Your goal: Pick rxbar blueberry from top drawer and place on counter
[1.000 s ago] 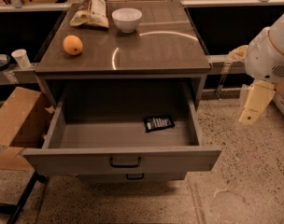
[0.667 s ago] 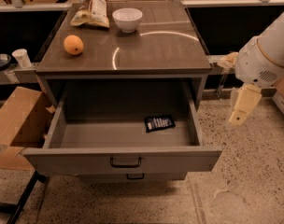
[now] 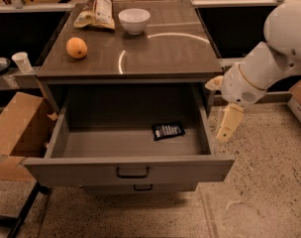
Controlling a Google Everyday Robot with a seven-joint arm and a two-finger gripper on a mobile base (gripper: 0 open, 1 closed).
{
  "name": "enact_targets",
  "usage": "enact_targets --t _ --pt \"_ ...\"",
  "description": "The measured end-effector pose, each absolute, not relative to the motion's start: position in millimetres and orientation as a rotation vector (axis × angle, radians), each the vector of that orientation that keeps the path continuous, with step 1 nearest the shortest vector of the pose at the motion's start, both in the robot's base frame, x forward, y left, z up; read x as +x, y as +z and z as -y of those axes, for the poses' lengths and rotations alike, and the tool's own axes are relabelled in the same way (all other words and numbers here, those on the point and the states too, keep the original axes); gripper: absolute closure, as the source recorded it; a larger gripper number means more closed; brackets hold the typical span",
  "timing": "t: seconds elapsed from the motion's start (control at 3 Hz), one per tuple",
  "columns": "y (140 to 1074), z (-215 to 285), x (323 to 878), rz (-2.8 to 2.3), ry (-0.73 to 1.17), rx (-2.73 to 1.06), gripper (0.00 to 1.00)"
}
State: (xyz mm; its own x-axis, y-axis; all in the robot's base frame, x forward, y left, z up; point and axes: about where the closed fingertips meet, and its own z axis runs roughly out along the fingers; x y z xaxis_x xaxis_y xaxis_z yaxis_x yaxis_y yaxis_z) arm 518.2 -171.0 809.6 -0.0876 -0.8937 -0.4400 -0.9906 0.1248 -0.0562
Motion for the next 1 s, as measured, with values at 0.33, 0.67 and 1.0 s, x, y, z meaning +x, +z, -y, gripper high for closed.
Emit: enact_targets --t 0.33,0.67,1.0 --pt "769 146 528 -2.025 0.446 -1.838 0.0" --pt "765 145 530 -2.028 0.446 -1.842 0.0" --pt "751 145 549 -2.014 0.459 -1.827 0.0"
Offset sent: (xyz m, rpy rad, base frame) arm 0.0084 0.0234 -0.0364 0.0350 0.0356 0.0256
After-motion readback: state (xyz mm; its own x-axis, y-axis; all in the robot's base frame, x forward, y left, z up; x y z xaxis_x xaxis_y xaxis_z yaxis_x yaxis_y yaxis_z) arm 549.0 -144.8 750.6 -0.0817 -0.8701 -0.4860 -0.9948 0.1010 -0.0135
